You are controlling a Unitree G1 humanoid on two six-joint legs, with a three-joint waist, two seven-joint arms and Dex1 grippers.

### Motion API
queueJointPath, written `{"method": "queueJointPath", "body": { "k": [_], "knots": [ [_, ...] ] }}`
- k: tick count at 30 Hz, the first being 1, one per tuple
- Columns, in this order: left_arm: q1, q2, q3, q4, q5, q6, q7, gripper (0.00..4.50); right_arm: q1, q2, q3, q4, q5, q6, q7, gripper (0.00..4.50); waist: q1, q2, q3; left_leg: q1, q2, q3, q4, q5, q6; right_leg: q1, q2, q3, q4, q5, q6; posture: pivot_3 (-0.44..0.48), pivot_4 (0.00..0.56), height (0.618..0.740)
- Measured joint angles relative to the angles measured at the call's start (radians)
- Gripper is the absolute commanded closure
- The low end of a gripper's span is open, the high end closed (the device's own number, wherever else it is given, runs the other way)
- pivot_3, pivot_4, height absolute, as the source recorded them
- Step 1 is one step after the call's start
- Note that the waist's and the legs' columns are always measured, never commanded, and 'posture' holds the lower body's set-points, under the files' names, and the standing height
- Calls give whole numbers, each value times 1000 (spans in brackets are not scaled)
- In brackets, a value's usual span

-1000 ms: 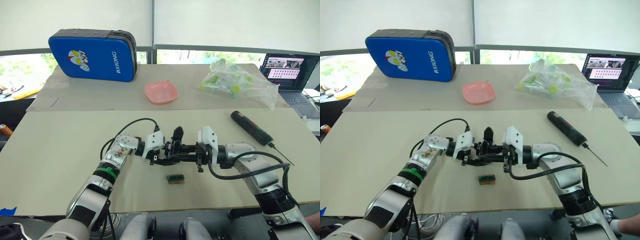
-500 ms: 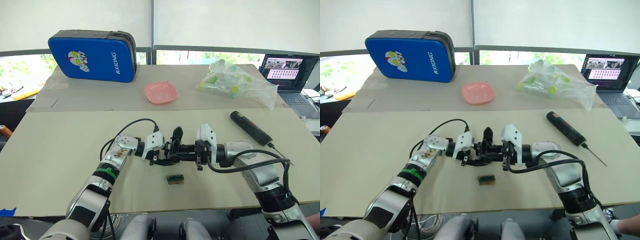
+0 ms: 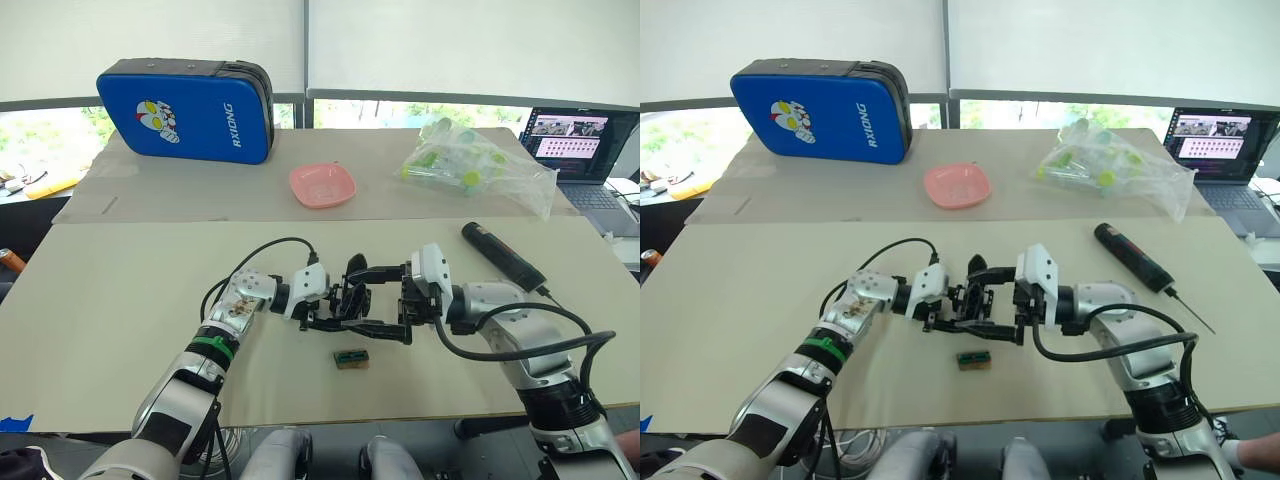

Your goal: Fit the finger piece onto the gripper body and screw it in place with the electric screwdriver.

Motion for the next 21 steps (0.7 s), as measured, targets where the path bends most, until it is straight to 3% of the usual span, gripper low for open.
{"method": "queueJointPath", "body": {
  "k": [3, 5, 8, 14, 21],
  "knots": [
    [0, -2, 2, 5, 0, -6, 4, 2195, 0, 1, -31, -27, 39, -1, 8, 11, 0, 0, 0, 0, 0, 0, 0, 0, 0, 0, 0, 0, 0, 0, 0, 0, 150, 740],
    [0, -7, 5, 7, -2, 1, 8, 1175, 1, 2, -48, -46, 58, -4, 9, 0, 1, 0, 0, 0, 0, 0, 0, 0, 0, 1, 0, 0, -1, 0, 0, 0, 150, 740],
    [6, -8, 16, 22, -1, 9, 32, 54, 12, 1, -69, -78, 86, -7, 9, 0, 3, 0, 0, 0, 0, 0, 0, 0, 0, 0, 0, 0, -1, 0, 0, 0, 150, 740],
    [28, 31, 34, -3, -22, 9, 16, 54, 66, -32, -143, -184, 145, 5, -21, 0, 0, 0, 0, -1, 0, 0, -2, 0, 0, -1, 0, 0, -2, 0, 0, 0, 150, 740],
    [183, 218, 126, -199, -152, 138, -88, 54, 294, -104, -421, -314, 237, 40, -139, 0, -1, 0, 0, -1, 0, 0, -8, 0, -1, -2, -1, 2, -5, 0, 0, 0, 150, 740]
  ]
}}
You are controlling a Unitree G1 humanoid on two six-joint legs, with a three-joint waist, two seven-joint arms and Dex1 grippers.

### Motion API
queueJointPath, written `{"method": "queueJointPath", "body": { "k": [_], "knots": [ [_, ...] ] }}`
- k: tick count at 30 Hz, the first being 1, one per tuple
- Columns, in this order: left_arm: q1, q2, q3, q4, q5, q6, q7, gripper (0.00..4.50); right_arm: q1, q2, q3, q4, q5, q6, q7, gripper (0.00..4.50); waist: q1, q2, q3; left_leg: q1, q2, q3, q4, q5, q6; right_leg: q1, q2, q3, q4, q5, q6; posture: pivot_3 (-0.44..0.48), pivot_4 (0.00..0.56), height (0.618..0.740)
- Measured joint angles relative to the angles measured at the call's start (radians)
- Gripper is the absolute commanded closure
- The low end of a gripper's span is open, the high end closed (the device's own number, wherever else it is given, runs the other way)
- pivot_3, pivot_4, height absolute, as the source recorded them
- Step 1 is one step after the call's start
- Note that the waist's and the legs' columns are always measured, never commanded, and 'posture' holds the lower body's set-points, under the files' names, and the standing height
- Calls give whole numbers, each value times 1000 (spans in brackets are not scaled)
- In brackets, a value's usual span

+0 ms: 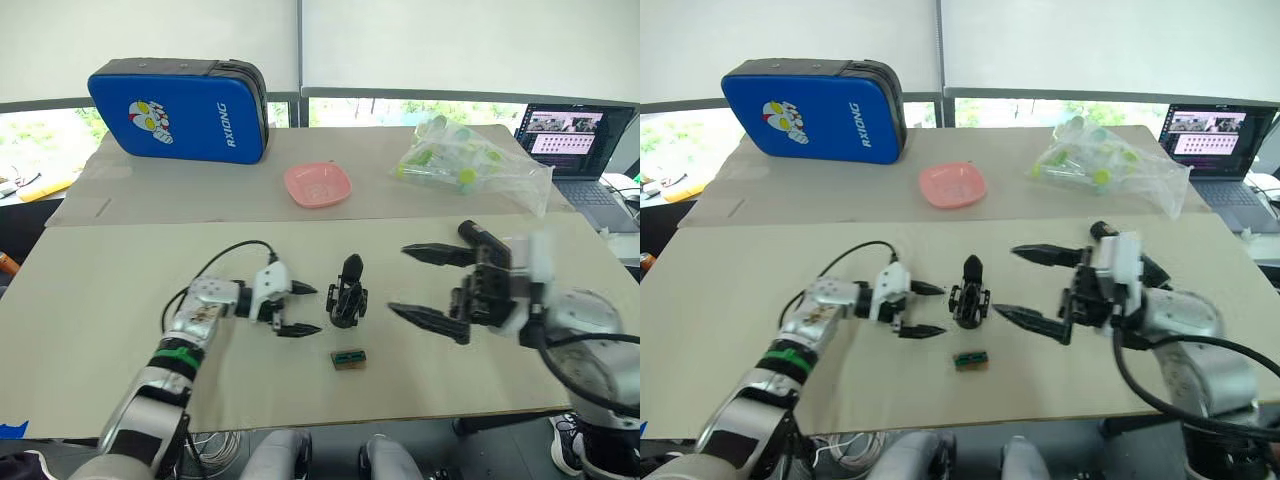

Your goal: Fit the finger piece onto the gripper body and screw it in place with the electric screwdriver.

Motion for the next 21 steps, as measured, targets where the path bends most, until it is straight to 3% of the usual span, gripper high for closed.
{"method": "queueJointPath", "body": {
  "k": [4, 9, 15, 21],
  "knots": [
    [108, 114, 59, -155, -89, 116, -55, 54, 205, -12, -185, -6, -10, -19, -19, 0, 12, 0, 0, 0, 0, 0, -3, 0, 0, 1, 0, 0, -5, 0, 0, 0, 150, 740],
    [136, 188, 192, -306, -199, 221, -8, 54, 479, 76, -443, 77, -73, -153, -7, 0, 31, 0, 0, 1, 0, 1, -3, 0, -1, 3, 0, 1, -8, 1, -1, 0, 150, 740],
    [56, 161, 300, -382, -360, 351, 58, 54, 682, 160, -582, 186, -78, -233, 19, 0, 29, 1, 0, 12, 1, 1, -7, 0, -1, 12, 0, 2, -9, 0, -2, 0, 150, 740],
    [31, 162, 310, -430, -412, 436, 70, 54, 711, 182, -611, 210, -68, -228, -52, 0, 3, 3, -1, 12, 1, 2, -8, 0, -1, 11, 0, 3, -9, 0, -2, 0, 150, 740]
  ]
}}
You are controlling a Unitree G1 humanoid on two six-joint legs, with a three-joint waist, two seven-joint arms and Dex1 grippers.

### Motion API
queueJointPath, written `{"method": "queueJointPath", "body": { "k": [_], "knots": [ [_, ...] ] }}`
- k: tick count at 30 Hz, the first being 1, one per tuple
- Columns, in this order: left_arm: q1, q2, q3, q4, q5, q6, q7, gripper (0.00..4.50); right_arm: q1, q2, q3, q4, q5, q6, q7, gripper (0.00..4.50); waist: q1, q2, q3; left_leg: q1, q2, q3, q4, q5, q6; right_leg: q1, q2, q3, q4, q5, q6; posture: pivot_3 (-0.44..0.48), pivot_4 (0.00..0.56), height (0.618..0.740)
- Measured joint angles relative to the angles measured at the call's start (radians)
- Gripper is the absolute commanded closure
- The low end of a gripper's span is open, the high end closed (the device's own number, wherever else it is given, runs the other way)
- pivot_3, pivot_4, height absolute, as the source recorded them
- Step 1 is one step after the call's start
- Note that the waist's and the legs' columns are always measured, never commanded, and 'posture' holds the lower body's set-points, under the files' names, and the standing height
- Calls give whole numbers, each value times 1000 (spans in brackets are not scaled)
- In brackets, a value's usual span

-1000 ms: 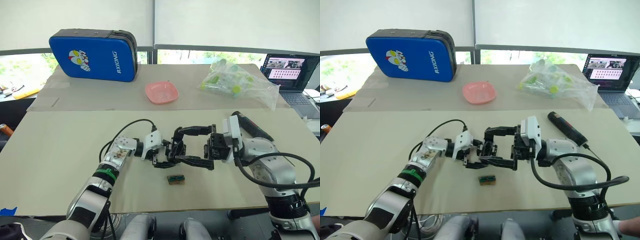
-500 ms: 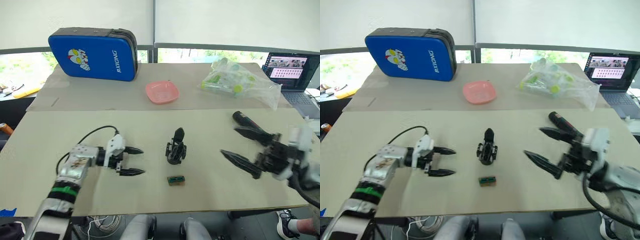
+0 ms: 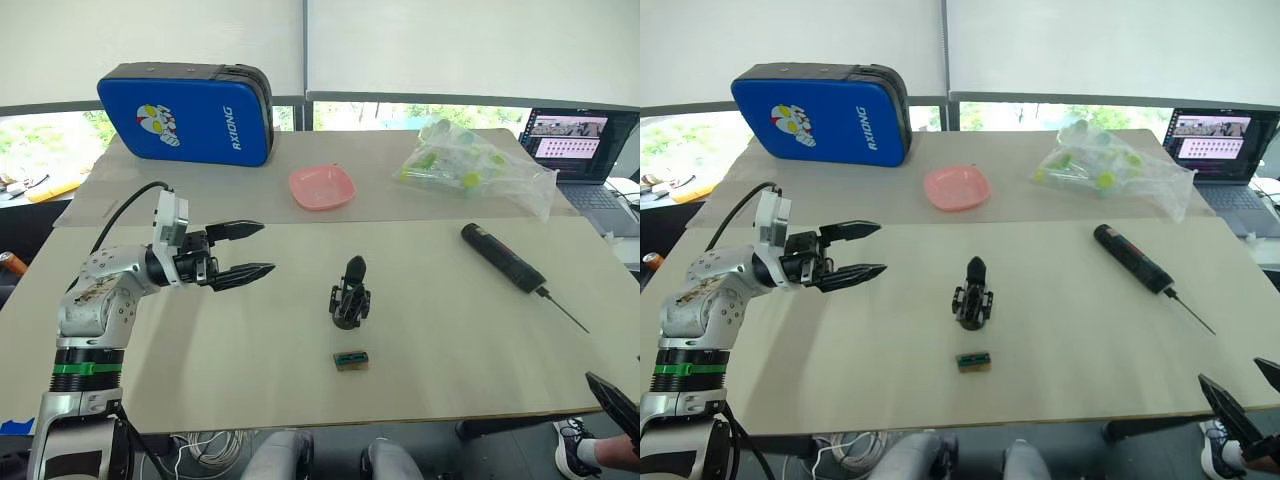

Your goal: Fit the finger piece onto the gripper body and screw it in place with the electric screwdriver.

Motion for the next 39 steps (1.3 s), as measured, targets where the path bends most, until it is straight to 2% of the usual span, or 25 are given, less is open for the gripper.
{"method": "queueJointPath", "body": {
  "k": [2, 8, 13, 17, 23, 26, 35, 39],
  "knots": [
    [-1, 0, -8, 0, -3, 22, 3, 54, -15, -10, 5, -4, 7, 12, -29, 0, -3, 0, 0, 0, 0, 0, 0, 0, 0, 0, 0, 0, 0, 0, 0, 0, 150, 740],
    [-28, -4, -37, 0, -7, 65, 20, 54, -189, -185, 105, 8, 36, 167, -97, 0, -2, 0, 0, 0, 0, 0, 0, 0, 0, 0, -1, 0, -1, 0, 0, 0, 150, 740],
    [-43, -27, -61, 5, 5, 52, 26, 54, -443, -339, 276, 203, -38, 256, -137, 0, 4, -1, 1, 0, 0, 0, 0, 0, 0, 1, -1, -1, -2, 0, 0, 0, 150, 740],
    [-56, -50, -78, 13, 16, 38, 26, 54, -670, -435, 442, 434, -157, 302, -157, 0, 6, -1, 1, -1, 0, 1, 0, 0, 0, 1, -1, -1, -2, 0, 0, 0, 150, 740],
    [-60, -56, -86, 23, 17, 37, 24, 54, -885, -466, 630, 764, -331, 193, -102, 0, 6, -1, 1, -1, 0, 1, 0, 0, 1, 3, -1, -1, -2, 0, 0, 0, 150, 740],
    [-60, -56, -86, 24, 17, 38, 20, 54, -949, -465, 690, 873, -384, 145, -69, 0, 1, -1, 1, -1, -1, 1, 0, 1, 0, 3, -1, -1, -2, 0, 0, 0, 150, 740],
    [-69, -56, -89, 26, 17, 42, 16, 54, -1149, -393, 736, 1164, -474, -95, -75, 0, -7, 0, 1, -1, -1, 1, 0, 1, -1, 3, 0, -2, 0, 0, 0, 0, 150, 740],
    [-82, -56, -90, 31, 17, 42, 14, 54, -1222, -373, 749, 1264, -490, -126, -71, 0, -7, 0, 1, -1, -1, 1, 0, 1, -1, 3, 0, -2, 0, 0, 0, 0, 150, 740]
  ]
}}
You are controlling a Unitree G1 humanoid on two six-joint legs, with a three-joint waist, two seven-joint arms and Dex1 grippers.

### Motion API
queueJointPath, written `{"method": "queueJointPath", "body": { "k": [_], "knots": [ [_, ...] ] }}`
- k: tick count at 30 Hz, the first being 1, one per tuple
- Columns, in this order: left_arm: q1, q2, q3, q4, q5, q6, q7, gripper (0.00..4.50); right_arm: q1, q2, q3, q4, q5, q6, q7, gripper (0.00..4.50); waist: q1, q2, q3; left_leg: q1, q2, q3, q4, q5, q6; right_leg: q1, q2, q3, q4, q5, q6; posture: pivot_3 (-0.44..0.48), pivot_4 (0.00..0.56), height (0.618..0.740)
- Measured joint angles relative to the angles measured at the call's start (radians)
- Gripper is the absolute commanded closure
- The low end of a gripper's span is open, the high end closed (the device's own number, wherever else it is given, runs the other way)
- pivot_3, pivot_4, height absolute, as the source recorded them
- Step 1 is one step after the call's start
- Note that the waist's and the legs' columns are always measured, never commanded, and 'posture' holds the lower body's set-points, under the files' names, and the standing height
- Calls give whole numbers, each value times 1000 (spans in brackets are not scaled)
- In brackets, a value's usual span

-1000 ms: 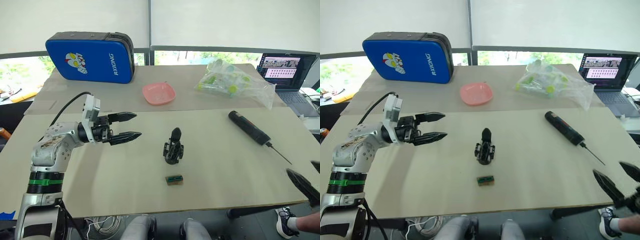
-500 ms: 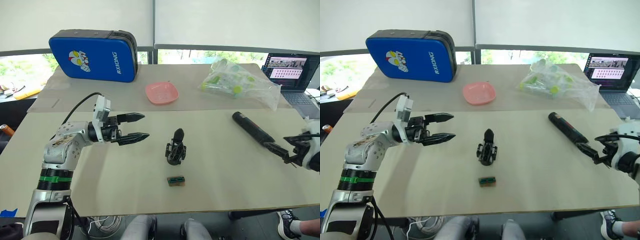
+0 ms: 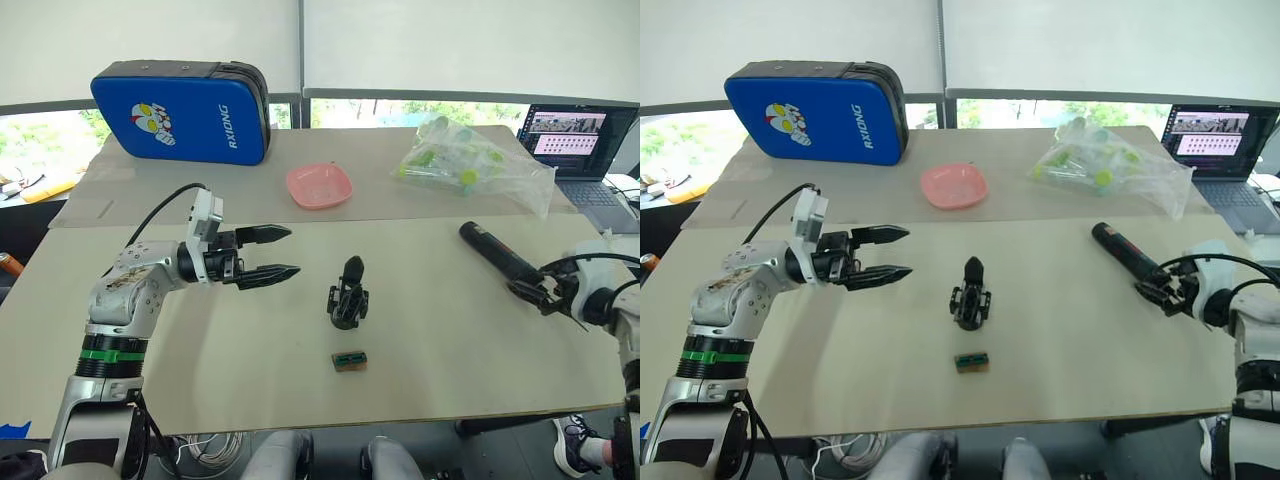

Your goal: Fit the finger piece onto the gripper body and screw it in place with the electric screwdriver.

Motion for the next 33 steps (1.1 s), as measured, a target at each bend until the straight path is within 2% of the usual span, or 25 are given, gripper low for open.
{"method": "queueJointPath", "body": {
  "k": [3, 8, 11, 12, 15, 19, 22, 24, 29, 33],
  "knots": [
    [0, 0, 0, 1, 0, 2, 0, 54, -20, 10, 12, 46, -3, 6, 47, 0, 0, 0, 0, 0, 0, 0, 0, 0, 0, 0, 0, 0, 0, 0, 0, 0, 150, 740],
    [1, 5, 0, -2, 0, 2, -2, 0, -25, 14, 15, 54, -2, 10, 117, 1448, -7, 0, 0, 0, 0, 0, 0, 0, 0, 0, 0, 0, 0, 0, 0, 0, 150, 740],
    [16, 18, 0, -11, -5, 3, -22, 0, -12, 24, 14, 49, -2, -9, 116, 2450, -11, 0, 0, 0, 0, 0, 0, 0, 0, 0, 0, 0, 0, 0, 0, 0, 150, 740],
    [26, 20, 0, -16, -9, 4, -30, 0, -1, 28, 11, 40, -2, -27, 103, 2626, -12, 0, 0, 0, 0, 0, 0, 0, 0, 0, 0, 0, 0, 0, 0, 0, 150, 740],
    [43, 20, -2, -25, -20, 6, -47, 0, 30, 41, 1, 14, 2, -61, 67, 2624, -12, 0, 0, 0, 0, 0, 0, 0, 0, -1, 0, 0, 0, 0, 0, 0, 150, 740],
    [42, 14, -4, -36, -32, 3, -65, 0, 135, 56, -24, -111, 12, -98, 30, 2624, -8, 0, 0, 1, 0, -1, 0, 0, 0, -1, 0, 0, 0, 0, 0, 0, 150, 740],
    [42, 16, -6, -42, -40, 5, -76, 0, 256, 57, -49, -291, 49, -57, 35, 2624, -5, 2, 1, 1, 0, -1, -1, 0, 0, -1, 0, 0, 1, 0, 0, 0, 150, 740],
    [48, 27, -8, -45, -41, 6, -87, 0, 362, 56, -79, -475, 95, 31, 34, 2624, -2, 4, 2, 0, 0, -1, -2, 0, 0, -2, 0, 1, 2, 0, 0, 0, 150, 740],
    [86, 43, 0, -51, -42, 5, -96, 0, 652, 7, -150, -1017, 143, 312, -25, 2624, 6, 9, 3, 0, 0, -1, -2, 0, 0, -5, 0, 2, 2, 0, 0, 0, 150, 740],
    [123, 52, 8, -69, -42, 4, -95, 0, 780, -13, -163, -1358, 203, 546, -60, 2624, 5, 8, 3, 0, 1, -1, -2, 0, 0, -5, -1, 2, 1, 0, 0, 0, 150, 740]
  ]
}}
